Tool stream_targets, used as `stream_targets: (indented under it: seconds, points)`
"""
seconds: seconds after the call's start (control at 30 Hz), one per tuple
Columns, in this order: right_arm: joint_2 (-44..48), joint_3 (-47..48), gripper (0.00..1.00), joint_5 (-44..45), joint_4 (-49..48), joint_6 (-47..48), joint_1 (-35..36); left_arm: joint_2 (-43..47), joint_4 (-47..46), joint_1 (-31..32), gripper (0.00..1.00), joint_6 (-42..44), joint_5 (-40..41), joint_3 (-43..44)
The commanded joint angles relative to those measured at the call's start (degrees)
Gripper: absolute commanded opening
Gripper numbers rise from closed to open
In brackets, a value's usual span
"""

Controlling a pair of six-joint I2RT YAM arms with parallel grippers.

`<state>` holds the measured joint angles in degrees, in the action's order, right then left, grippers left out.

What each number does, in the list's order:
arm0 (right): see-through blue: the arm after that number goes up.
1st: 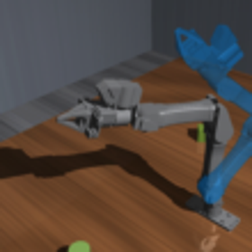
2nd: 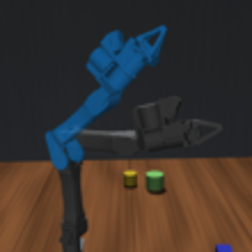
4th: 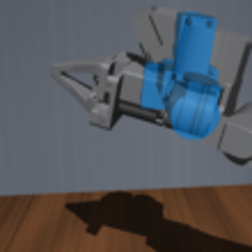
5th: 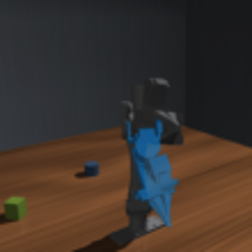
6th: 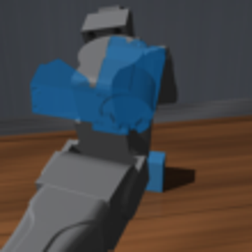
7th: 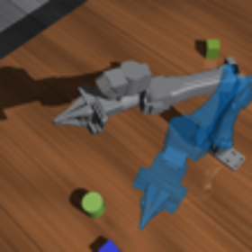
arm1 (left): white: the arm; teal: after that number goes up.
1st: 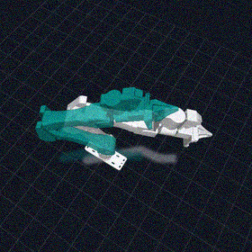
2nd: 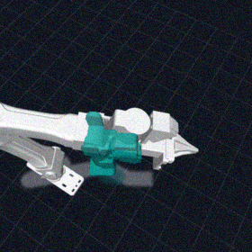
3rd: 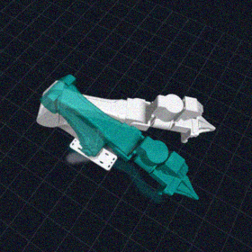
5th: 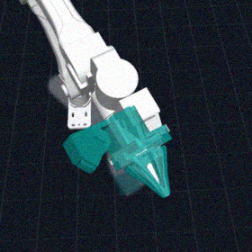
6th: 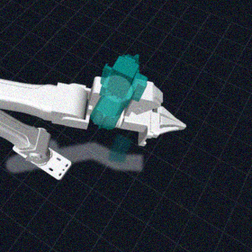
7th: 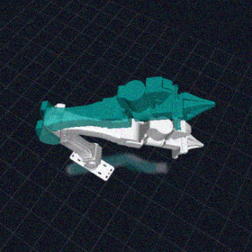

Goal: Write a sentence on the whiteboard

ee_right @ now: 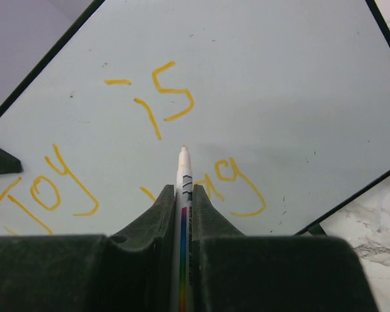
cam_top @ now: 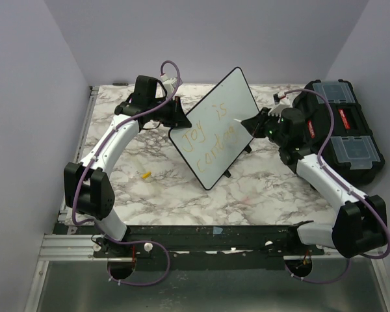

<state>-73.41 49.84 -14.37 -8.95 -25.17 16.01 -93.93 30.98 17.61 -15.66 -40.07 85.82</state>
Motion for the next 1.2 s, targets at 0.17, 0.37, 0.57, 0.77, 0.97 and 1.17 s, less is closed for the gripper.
stream_targets:
  seconds: [0.17,0.37,0.57,0.77,0.97,1.17]
  points:
    - [-0.4,-0.4,0.01,5.6,-1.2,-2.1,-0.3,1.3,3.6,1.5,0.0,5.0,1.9,-0.5]
    - [-1.8,-1.9,0.01,6.2,-0.7,-1.8,-0.5,1.9,3.6,1.5,0.0,5.0,1.9,-1.0]
    - [-2.5,-2.6,0.01,6.1,-0.3,-1.8,-0.5,1.8,2.9,1.6,0.0,4.5,1.7,-2.0]
    - [-1.9,-3.5,0.01,6.6,0.3,-1.6,-0.6,1.5,2.5,1.9,0.0,4.1,1.4,-2.1]
    - [-1.4,-4.6,0.01,5.6,-0.7,-1.2,-0.9,1.5,2.2,1.9,0.0,4.0,1.4,-2.5]
    - [-2.3,-4.2,0.01,4.3,-1.2,-1.3,-1.0,1.6,2.2,1.9,0.0,4.1,1.4,-2.6]
